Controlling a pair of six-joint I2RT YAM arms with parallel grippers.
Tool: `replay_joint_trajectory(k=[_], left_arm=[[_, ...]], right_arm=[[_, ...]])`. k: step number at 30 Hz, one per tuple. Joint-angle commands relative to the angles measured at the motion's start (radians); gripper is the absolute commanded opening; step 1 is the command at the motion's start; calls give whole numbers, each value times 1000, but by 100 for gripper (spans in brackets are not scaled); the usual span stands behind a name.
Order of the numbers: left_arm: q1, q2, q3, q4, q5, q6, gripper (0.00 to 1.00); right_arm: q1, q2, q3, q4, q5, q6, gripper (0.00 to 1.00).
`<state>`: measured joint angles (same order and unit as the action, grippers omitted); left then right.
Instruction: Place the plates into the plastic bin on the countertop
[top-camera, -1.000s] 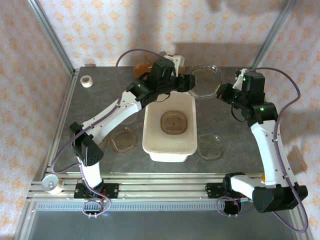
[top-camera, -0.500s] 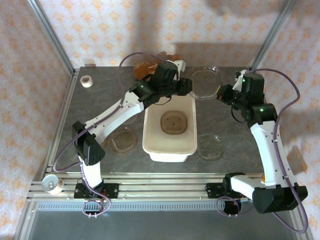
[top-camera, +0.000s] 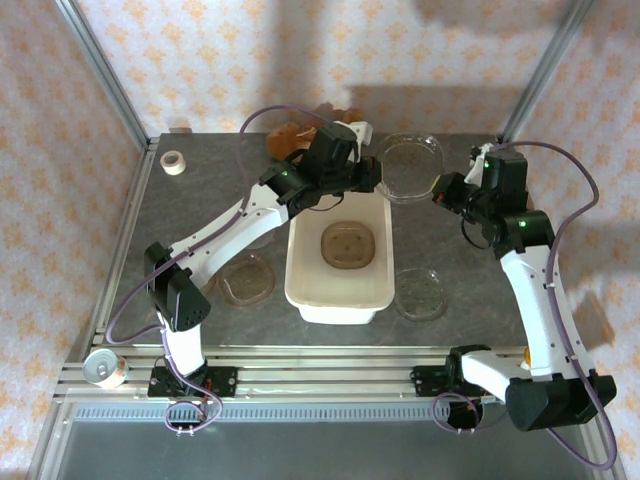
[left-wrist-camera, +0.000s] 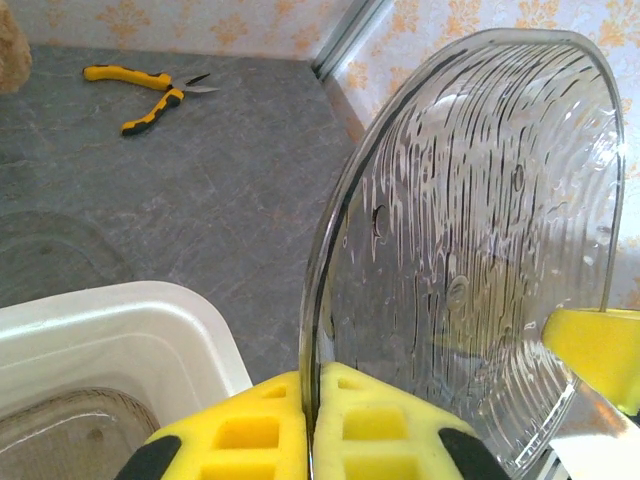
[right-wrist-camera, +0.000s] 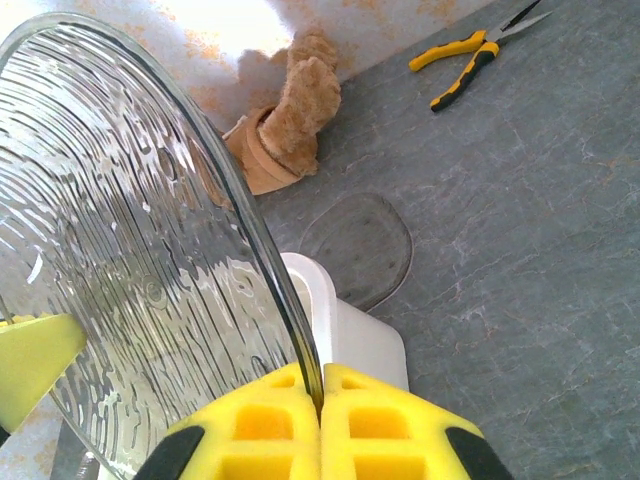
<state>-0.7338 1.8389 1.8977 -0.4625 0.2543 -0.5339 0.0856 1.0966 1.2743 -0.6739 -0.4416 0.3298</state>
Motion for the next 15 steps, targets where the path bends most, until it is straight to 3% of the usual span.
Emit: replay_joint_trajectory(k=[1, 5, 12, 15], left_arm=[[-8, -19, 16, -22, -32, 12, 4], [-9, -26, 11, -23, -35, 16, 0], [-7, -48, 4, -40, -25, 36, 0], [-1, -69, 10, -79, -38, 57, 0]], right_arm=[[6, -29, -13, 22, 7, 11, 0], [6, -24, -21, 42, -22, 15, 4], [6, -12, -4, 37, -49, -2, 63], [3, -16, 16, 17, 0, -31, 75]])
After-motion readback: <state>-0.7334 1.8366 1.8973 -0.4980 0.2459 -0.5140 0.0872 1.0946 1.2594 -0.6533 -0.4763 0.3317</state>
